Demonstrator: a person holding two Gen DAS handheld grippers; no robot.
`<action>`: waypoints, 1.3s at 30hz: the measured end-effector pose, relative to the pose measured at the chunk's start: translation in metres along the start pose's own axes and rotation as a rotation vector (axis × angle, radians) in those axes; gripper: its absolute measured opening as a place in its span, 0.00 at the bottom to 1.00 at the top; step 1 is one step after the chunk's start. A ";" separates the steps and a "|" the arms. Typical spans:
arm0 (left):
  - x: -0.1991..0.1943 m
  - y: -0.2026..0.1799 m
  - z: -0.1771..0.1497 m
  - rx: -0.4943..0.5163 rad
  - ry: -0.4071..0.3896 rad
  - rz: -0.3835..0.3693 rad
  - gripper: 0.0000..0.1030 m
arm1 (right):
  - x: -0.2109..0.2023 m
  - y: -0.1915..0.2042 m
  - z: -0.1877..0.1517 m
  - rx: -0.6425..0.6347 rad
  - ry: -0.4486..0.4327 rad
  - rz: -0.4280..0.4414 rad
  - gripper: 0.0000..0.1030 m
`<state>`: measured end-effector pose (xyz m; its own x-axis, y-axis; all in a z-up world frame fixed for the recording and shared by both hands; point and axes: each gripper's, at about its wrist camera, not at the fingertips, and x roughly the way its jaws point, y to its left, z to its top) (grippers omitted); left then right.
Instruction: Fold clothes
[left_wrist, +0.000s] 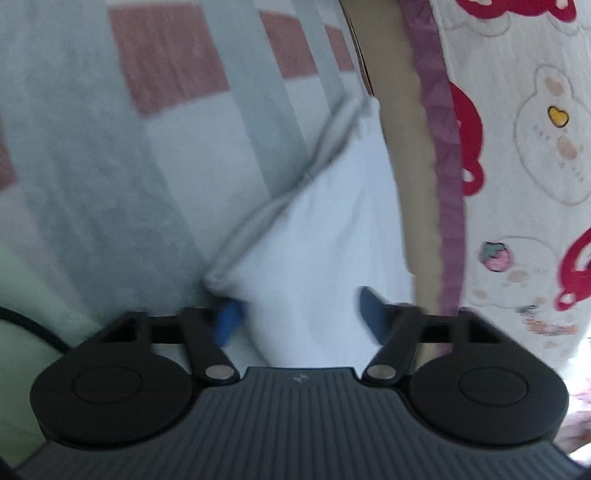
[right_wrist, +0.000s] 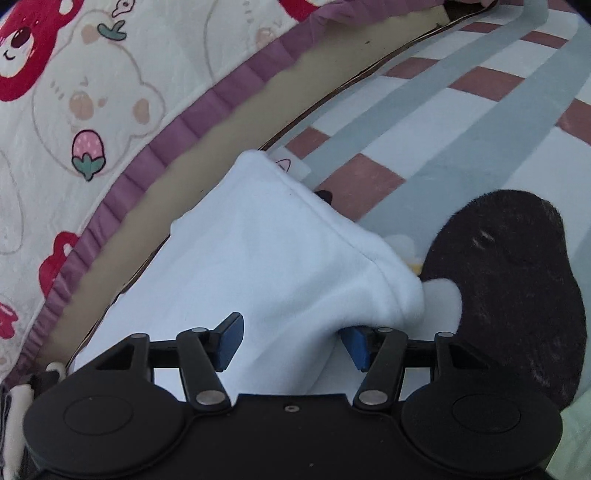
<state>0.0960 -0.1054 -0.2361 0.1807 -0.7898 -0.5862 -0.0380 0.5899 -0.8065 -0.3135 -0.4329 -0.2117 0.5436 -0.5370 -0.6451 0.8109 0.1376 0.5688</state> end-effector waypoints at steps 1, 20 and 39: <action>0.001 -0.004 -0.003 0.058 -0.023 0.046 0.20 | 0.000 0.001 0.001 -0.002 -0.004 -0.012 0.57; -0.006 -0.009 -0.020 0.161 -0.108 0.158 0.20 | -0.017 -0.021 0.015 -0.100 -0.009 -0.011 0.13; 0.016 -0.073 -0.060 0.704 -0.351 0.429 0.14 | -0.009 -0.034 0.021 -0.039 -0.016 0.003 0.27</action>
<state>0.0426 -0.1711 -0.1911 0.5842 -0.4491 -0.6760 0.4195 0.8801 -0.2222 -0.3501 -0.4504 -0.2143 0.5429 -0.5500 -0.6346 0.8171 0.1713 0.5505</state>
